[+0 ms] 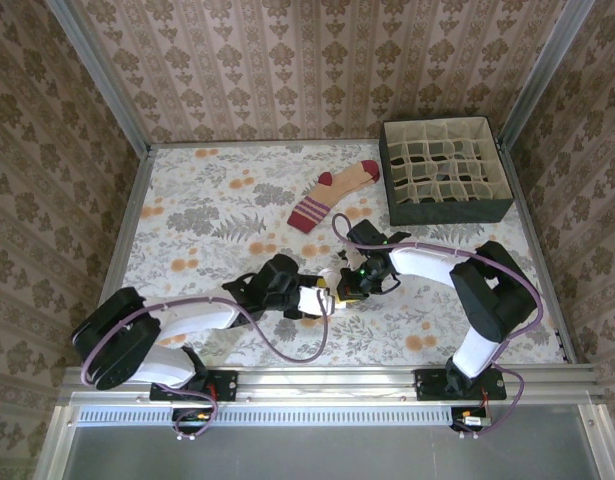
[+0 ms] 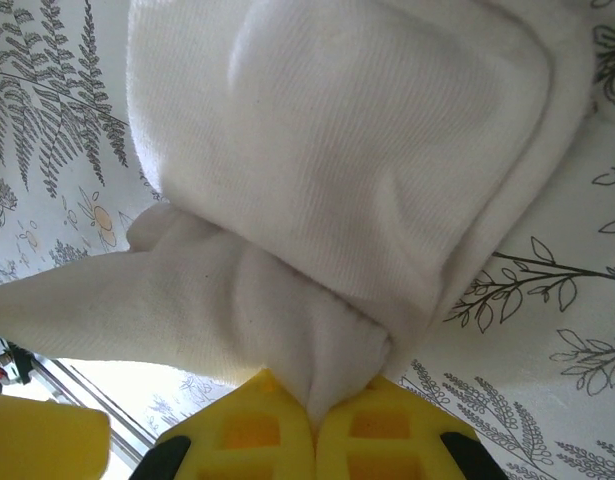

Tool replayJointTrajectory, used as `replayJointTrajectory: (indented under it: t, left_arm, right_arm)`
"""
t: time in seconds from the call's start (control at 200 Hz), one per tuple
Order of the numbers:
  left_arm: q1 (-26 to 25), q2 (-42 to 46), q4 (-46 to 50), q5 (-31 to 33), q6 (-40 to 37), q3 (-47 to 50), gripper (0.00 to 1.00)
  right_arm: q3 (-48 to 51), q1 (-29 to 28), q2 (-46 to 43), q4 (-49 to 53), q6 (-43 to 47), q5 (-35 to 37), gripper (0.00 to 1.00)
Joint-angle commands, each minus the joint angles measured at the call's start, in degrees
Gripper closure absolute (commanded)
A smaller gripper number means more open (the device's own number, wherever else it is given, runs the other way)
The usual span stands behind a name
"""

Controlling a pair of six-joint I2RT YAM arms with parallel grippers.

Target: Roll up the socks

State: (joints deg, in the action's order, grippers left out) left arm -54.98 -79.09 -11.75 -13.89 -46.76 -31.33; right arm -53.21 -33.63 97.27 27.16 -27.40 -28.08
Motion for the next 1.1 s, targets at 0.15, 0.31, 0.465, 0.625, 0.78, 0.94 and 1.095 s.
replayJointTrajectory:
  t: [0.15,0.31,0.465,0.625,0.78,0.94,1.095]
  left_arm:
    - [-0.4,-6.1,0.3,-0.7,-1.8,-1.2,0.47]
    - [-0.3,-9.8,-0.5,1.0,-1.3,-1.4,0.46]
    - [-0.3,-11.6,-1.3,1.7,-0.1,-0.6,0.51]
    - [-0.4,-12.6,-0.2,1.8,2.8,-1.3,0.74]
    - [-0.5,-12.2,3.7,-0.1,5.1,-2.6,1.00]
    - [-0.4,-11.8,8.8,-1.5,9.5,-5.1,1.00]
    - [0.2,-12.5,15.8,-5.2,14.0,-8.7,1.00]
  right_arm:
    - [1.4,0.5,3.2,5.5,0.3,3.6,1.00]
    - [1.4,0.7,3.1,5.5,0.4,2.8,1.00]
    - [1.6,0.8,2.7,5.3,0.7,1.5,1.00]
    - [2.9,1.1,1.6,2.8,0.9,-1.3,1.00]
    - [3.5,1.8,-1.7,1.8,1.1,-1.5,0.93]
    - [3.5,3.2,-5.9,2.7,1.5,-1.3,0.75]
    - [3.3,4.2,-10.9,3.3,1.6,0.7,0.63]
